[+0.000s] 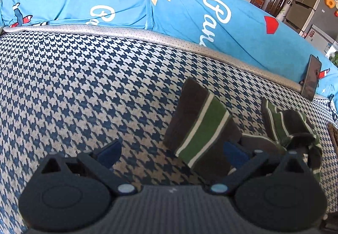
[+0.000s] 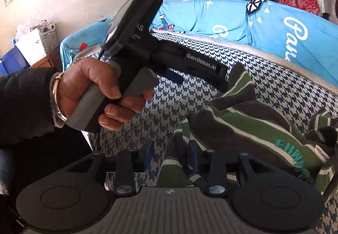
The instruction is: Fold clothes
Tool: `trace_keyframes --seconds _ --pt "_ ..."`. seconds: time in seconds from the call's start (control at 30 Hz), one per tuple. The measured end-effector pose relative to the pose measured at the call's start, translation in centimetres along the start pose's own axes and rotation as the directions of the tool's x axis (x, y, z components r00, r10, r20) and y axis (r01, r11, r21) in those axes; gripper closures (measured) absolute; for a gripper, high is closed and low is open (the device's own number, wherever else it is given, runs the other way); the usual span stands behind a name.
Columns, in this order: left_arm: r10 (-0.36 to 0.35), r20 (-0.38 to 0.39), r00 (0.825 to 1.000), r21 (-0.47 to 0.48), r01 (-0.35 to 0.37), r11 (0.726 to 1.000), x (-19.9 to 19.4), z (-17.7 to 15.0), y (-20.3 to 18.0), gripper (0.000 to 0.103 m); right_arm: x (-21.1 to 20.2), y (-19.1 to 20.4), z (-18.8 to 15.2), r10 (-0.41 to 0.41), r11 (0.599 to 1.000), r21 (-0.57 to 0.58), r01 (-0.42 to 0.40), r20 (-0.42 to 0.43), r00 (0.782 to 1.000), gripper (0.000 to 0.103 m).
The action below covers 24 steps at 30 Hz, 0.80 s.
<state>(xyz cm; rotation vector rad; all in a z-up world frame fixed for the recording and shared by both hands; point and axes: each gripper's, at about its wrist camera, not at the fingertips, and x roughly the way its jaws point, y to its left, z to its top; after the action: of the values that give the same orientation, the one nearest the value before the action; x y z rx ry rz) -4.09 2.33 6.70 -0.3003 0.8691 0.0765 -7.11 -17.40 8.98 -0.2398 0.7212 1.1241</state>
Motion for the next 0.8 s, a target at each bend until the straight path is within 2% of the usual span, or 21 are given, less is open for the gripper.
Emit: trace_keyframes --seconds 0.2,0.37,0.6,0.8 --pt "0.001 -0.029 1.0 -0.004 -0.001 1.0 0.7 -0.3 -0.3 0.0 -2.8 -1.3 -0.1 -0.076 0.996 0.057 0.071 0.086 0.993 0.065" --pt "-0.013 -0.049 0.999 0.015 0.014 1.0 1.0 -0.6 -0.7 0.0 -4.1 -4.1 -0.1 -0.215 0.962 0.196 0.19 0.118 0.969 0.064" --pt "-0.006 -0.102 0.995 0.107 0.017 0.994 1.8 -1.4 -2.3 0.0 -2.8 -8.1 0.3 -0.382 0.86 0.391 0.329 0.066 0.922 0.058" --pt "-0.005 -0.147 0.989 0.19 0.033 0.981 2.7 -2.7 -3.5 0.0 -0.2 -9.4 0.6 -0.406 0.839 0.408 0.36 0.03 0.913 0.045"
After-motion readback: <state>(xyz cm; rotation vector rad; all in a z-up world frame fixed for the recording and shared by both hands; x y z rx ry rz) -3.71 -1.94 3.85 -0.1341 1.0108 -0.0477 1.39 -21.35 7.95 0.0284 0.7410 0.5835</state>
